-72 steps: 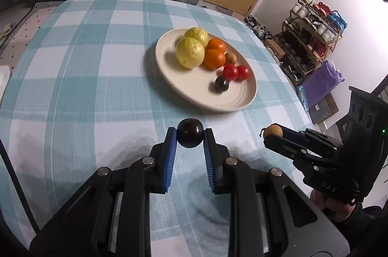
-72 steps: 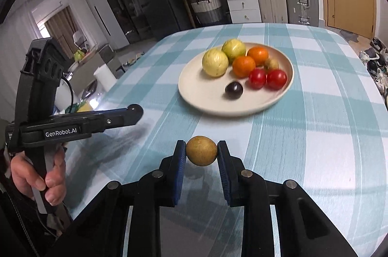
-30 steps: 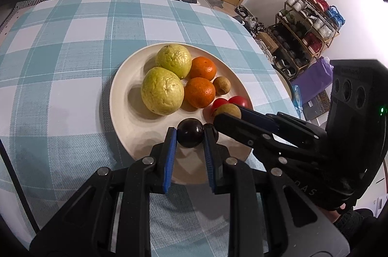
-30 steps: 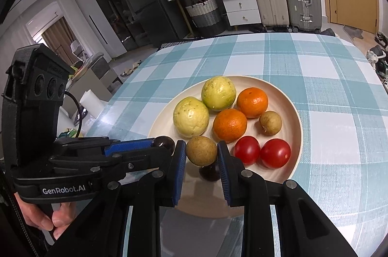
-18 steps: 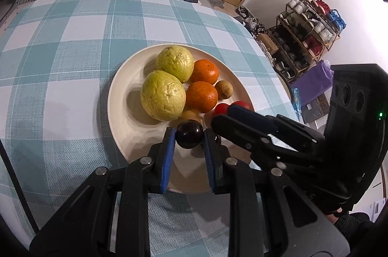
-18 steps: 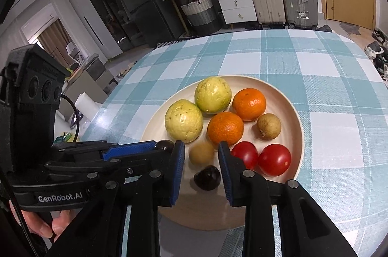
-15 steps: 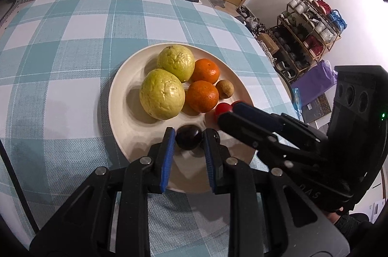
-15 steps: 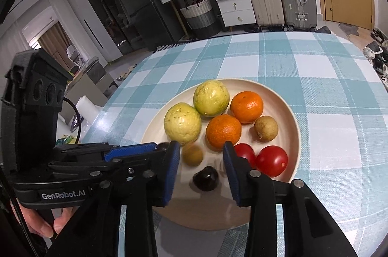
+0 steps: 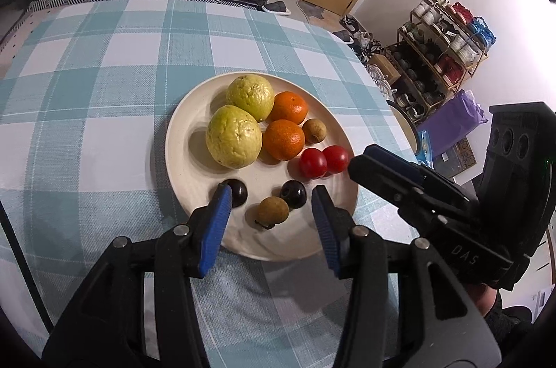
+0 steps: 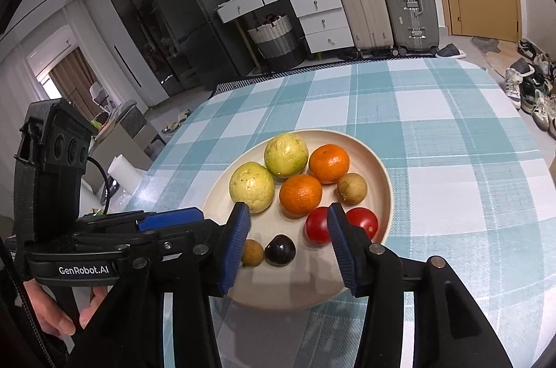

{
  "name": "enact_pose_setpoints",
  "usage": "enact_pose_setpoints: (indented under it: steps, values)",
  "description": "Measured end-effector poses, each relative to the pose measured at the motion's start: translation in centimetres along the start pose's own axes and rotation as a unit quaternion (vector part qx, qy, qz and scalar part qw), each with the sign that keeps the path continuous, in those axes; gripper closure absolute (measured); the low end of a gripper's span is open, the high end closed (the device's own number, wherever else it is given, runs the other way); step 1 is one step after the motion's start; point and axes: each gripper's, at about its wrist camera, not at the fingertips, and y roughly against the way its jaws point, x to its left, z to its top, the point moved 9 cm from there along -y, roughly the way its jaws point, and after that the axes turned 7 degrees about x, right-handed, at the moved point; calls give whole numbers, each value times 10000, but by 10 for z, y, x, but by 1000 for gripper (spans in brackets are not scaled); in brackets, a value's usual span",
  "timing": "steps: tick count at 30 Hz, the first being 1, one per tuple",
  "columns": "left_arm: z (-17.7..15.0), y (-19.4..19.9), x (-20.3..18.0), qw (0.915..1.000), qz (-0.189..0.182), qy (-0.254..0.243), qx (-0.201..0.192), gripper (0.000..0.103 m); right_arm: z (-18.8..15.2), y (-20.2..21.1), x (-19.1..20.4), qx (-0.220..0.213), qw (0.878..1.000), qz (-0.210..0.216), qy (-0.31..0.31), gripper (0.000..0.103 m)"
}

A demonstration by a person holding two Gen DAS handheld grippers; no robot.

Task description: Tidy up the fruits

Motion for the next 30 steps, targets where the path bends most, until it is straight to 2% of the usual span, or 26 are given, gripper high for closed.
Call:
enact_pose_setpoints:
  steps: [5, 7, 10, 12, 14, 17, 23, 27, 30]
  values:
    - [-6, 15, -2, 9999, 118, -36, -100, 59, -1, 10, 5, -77, 10000, -29, 35, 54]
    - [-8, 21, -3, 9997, 184, -68, -144, 55, -1, 16, 8, -143, 9999, -39, 54, 53]
    - [-13, 32, -6, 9991, 332, -139, -239, 43, 0, 27, 12, -269, 9996, -68, 86, 43]
    - [-16, 40, -9, 9983, 430, -206, -322, 40, 0, 35, 14, -382, 9992, -90, 87, 31]
    - [-19, 47, -10, 9979, 486, -234, -371, 37, 0, 43, 16, -490, 9987, -112, 71, 26]
    - [-23, 59, -12, 9968, 576, -241, -494, 31, 0, 54, 16, -611, 9981, -106, 7, 21]
    - [-30, 80, -16, 9941, 743, -318, -728, 29, -3, 77, 16, -884, 9960, -91, -114, 12]
    - [-36, 90, -17, 9918, 882, -318, -864, 23, -7, 90, 17, -1043, 9941, 120, -259, 7]
    - [-40, 98, -18, 9900, 939, -295, -1013, 23, -10, 101, 17, -1227, 9918, 194, -306, 4]
